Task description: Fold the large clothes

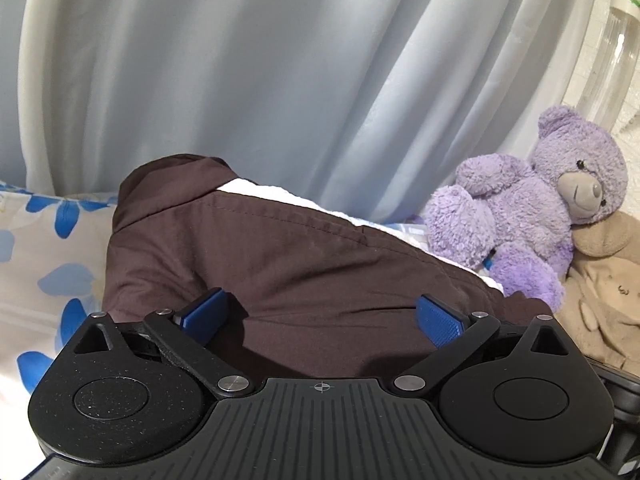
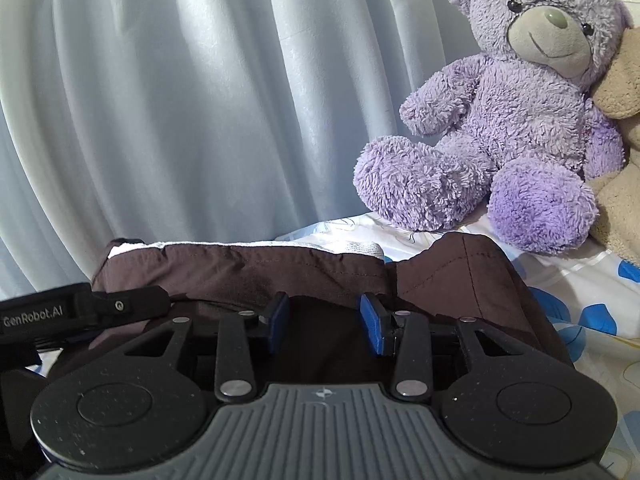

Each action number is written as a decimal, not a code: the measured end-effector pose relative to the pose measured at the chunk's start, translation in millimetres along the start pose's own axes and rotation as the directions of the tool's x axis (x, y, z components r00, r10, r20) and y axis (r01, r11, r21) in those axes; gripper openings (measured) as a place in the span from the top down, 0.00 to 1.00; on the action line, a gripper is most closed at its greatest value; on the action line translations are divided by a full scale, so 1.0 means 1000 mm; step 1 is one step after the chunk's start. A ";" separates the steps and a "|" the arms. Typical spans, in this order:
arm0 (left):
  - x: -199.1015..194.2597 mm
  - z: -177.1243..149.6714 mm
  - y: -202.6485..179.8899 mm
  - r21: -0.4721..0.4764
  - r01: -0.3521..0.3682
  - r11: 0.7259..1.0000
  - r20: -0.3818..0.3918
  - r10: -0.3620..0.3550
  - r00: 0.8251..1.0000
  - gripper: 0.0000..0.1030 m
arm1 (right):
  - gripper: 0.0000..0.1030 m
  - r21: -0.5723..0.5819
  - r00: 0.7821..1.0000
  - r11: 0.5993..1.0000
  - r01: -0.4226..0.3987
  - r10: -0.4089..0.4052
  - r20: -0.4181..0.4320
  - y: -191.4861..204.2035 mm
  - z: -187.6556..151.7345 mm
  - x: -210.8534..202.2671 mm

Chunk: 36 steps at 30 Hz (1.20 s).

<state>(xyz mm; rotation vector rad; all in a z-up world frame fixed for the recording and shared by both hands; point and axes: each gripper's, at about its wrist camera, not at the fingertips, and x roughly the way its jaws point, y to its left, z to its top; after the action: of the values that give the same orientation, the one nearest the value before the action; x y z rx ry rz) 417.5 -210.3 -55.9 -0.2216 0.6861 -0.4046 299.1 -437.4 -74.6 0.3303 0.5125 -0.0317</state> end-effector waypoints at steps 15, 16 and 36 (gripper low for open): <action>-0.102 -0.047 -0.002 -0.016 0.014 1.000 0.121 -0.012 0.993 0.00 | 0.43 0.118 0.998 0.993 0.004 -0.011 0.062 -0.031 -0.033 -0.071; -0.109 -0.041 0.008 -0.033 0.041 0.999 0.100 -0.037 0.994 0.00 | 0.43 0.148 0.999 0.989 -0.023 0.020 0.027 -0.037 -0.025 -0.075; -0.097 -0.045 0.100 -0.362 0.262 0.895 -0.106 -0.319 0.942 0.06 | 0.55 0.323 0.916 0.924 -0.205 0.297 -0.269 -0.087 -0.015 -0.052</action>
<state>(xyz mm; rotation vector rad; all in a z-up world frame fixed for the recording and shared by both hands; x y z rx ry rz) 349.0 -81.2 -67.4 -0.6352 0.8884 -0.5946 237.2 -517.9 -87.7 0.6954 0.7808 0.2048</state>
